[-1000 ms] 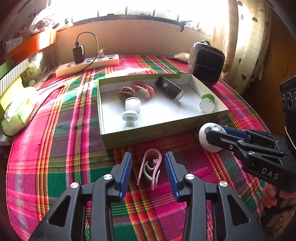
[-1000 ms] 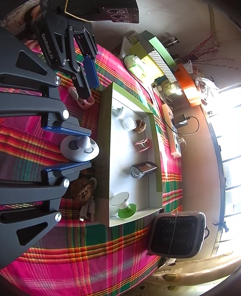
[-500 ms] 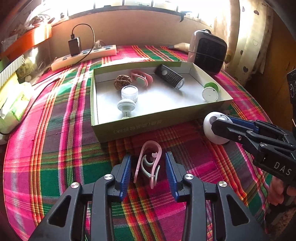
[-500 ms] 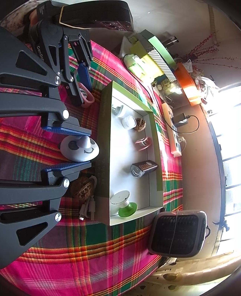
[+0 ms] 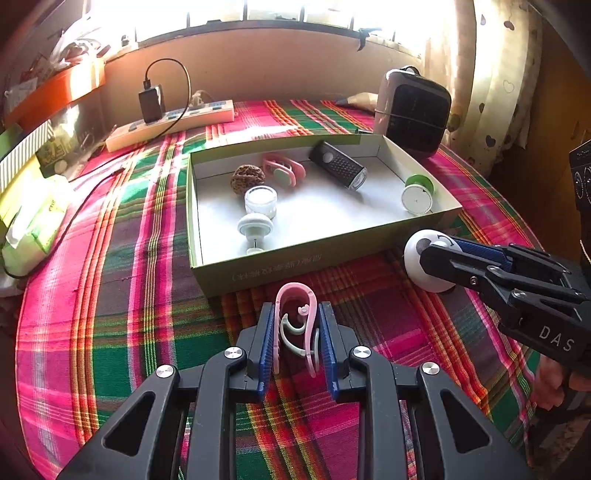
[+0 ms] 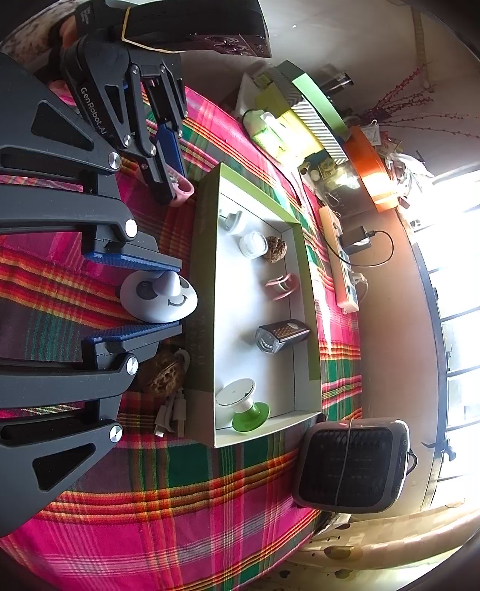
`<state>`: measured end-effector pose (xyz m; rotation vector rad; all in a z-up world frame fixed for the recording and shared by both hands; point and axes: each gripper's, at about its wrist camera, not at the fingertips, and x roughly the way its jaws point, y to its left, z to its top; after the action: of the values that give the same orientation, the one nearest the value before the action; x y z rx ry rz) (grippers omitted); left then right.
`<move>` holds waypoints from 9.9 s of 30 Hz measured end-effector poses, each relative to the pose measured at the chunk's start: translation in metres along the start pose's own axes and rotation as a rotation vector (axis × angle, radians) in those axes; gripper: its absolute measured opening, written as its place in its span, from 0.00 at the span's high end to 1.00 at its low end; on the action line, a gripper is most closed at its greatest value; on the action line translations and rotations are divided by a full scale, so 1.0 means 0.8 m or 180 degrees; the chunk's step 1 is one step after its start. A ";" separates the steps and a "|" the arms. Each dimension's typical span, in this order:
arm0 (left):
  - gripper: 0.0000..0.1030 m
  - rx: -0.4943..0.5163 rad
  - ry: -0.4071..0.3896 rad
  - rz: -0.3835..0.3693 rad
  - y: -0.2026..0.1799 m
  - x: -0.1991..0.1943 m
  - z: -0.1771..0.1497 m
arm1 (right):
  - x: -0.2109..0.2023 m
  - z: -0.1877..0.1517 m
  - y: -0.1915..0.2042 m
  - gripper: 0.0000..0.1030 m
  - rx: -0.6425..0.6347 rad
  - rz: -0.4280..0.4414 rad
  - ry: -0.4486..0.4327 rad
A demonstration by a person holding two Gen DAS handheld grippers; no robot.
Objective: Organize objects
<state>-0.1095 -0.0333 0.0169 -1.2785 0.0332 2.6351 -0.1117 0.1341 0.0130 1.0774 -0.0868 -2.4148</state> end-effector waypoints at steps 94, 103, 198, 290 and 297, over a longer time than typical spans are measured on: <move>0.79 -0.0067 0.0117 -0.0138 -0.009 0.110 0.117 | 0.122 0.135 -0.085 0.73 -0.0081 -0.0337 0.0238; 0.77 -0.0062 0.0114 -0.0135 -0.009 0.111 0.117 | 0.122 0.135 -0.084 0.73 -0.0055 -0.0328 0.0235; 0.63 0.0022 -0.0088 -0.0419 -0.067 0.000 0.016 | -0.043 0.009 -0.060 0.51 0.0098 -0.0616 -0.0213; 0.71 -0.0450 0.0090 -0.0278 -0.005 0.020 -0.001 | 0.025 -0.017 -0.008 0.56 -0.0682 -0.0158 0.0395; 0.71 -0.0442 0.0083 -0.0260 -0.005 0.021 0.000 | 0.035 -0.010 -0.006 0.56 -0.0686 -0.0297 0.0387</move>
<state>-0.1187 -0.0263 0.0042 -1.3270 -0.1970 2.5902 -0.1237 0.1264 -0.0123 1.1458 0.2639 -2.3677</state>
